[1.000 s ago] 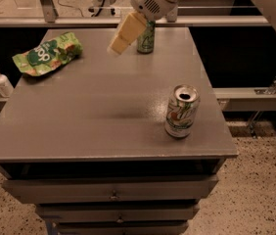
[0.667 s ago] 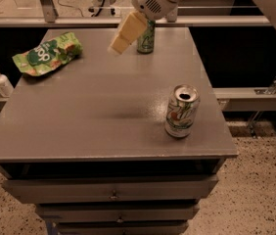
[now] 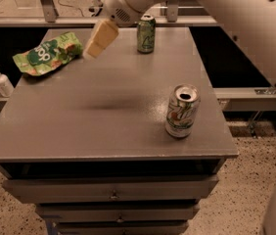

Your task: Pick green rice chip bag

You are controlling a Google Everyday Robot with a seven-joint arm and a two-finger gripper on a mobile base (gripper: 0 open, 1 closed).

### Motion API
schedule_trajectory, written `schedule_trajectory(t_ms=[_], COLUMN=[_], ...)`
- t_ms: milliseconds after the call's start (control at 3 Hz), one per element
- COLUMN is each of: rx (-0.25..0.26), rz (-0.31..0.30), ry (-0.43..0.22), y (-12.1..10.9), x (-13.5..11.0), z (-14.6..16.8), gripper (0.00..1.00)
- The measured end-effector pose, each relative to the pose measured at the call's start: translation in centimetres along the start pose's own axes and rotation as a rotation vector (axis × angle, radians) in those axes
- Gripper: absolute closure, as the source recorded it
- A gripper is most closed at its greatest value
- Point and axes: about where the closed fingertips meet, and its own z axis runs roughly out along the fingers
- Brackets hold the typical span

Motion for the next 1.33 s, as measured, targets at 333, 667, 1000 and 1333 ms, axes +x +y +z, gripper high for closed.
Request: schedule_trajectory(t_ms=[333, 667, 1000, 1333], rx=[-0.028, -0.048, -0.056, -0.030], rz=[-0.072, -0.065, -0.044, -0.032], ry=[-0.028, -0.045, -0.052, -0.033], y=[0.6, 0.7, 0.8, 0.3], x=[-2.6, -3.3, -3.6, -3.3], z=[5.4, 10.6, 15.0, 17.8], gripper=[0.00, 0.00, 0.00, 0.00])
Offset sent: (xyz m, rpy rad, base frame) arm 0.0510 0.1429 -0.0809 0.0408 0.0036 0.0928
